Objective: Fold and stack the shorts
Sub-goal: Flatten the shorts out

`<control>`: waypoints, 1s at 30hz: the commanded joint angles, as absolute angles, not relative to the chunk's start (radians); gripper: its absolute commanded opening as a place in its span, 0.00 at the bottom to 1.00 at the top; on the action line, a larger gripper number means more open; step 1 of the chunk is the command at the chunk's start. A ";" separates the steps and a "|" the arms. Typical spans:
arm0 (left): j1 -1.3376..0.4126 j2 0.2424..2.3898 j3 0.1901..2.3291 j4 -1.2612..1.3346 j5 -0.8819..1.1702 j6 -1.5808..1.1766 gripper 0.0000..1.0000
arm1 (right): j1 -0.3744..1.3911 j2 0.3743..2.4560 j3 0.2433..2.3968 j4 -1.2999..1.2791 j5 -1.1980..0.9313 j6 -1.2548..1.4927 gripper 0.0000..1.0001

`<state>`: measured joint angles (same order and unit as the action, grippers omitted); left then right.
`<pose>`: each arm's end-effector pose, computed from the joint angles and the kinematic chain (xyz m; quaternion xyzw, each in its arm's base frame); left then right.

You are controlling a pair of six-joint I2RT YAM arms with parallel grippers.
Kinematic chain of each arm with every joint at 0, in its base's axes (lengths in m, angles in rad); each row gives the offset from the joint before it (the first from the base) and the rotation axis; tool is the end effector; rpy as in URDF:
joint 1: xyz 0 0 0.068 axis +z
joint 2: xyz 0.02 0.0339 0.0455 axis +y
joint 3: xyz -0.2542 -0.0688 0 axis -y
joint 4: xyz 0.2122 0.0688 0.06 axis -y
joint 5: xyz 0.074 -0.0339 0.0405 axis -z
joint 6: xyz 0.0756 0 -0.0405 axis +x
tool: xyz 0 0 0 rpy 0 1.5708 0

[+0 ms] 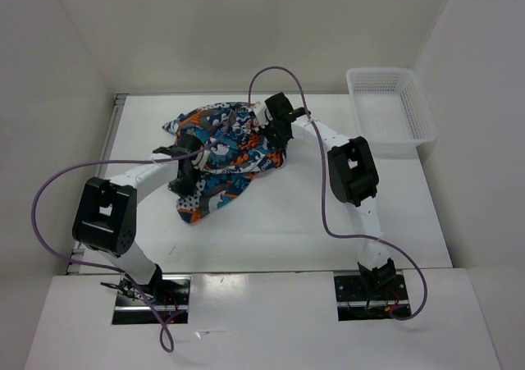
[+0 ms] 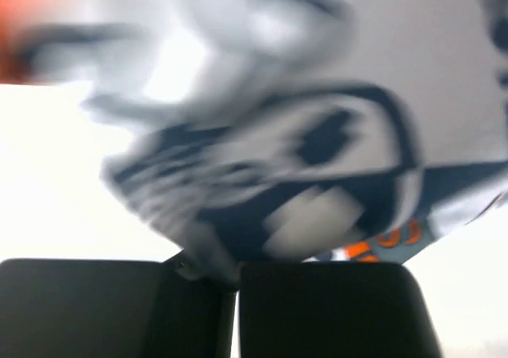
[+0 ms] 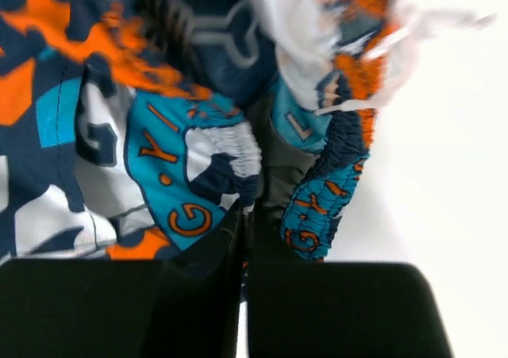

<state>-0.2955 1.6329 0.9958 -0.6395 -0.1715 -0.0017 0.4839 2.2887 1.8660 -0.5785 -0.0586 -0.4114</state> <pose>0.2765 -0.0707 0.1471 0.1318 0.9768 0.0622 0.1570 0.4281 0.2300 0.1468 -0.4227 0.8612 0.0383 0.2796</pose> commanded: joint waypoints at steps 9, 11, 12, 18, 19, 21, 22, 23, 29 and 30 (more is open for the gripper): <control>-0.072 1.473 1.364 -0.547 -0.396 0.000 0.00 | 0.360 2.013 1.965 -0.606 -0.032 -0.431 0.00; -0.116 1.436 1.319 -0.628 -0.361 0.000 0.00 | 0.350 1.953 1.832 -0.636 -0.063 -0.483 0.00; -0.130 1.395 1.296 -0.656 -0.351 0.000 0.00 | 0.350 1.894 1.739 -0.678 -0.072 -0.542 0.00; -0.207 1.234 1.070 -0.897 -0.214 0.000 0.13 | 0.439 1.708 1.385 -0.816 -0.086 -0.681 0.00; -0.207 1.221 1.060 -0.993 -0.174 0.000 0.33 | 0.454 1.663 1.340 -0.833 -0.072 -0.699 0.00; -0.219 1.189 1.060 -1.073 -0.068 0.000 0.61 | 0.495 1.626 1.222 -0.873 -0.042 -0.756 0.25; -0.219 1.189 1.060 -1.107 -0.052 0.000 0.72 | 0.505 1.597 1.189 -0.887 -0.026 -0.768 0.35; -0.219 1.175 1.060 -1.108 -0.043 0.000 0.83 | 0.505 1.586 1.165 -0.897 -0.012 -0.769 0.51; -0.186 1.192 1.042 -0.869 -0.141 0.000 0.92 | 0.505 1.529 1.120 -0.888 0.064 -0.787 0.64; -0.164 1.206 1.032 -0.777 -0.196 0.000 0.92 | 0.505 1.529 1.120 -0.888 0.074 -0.787 0.64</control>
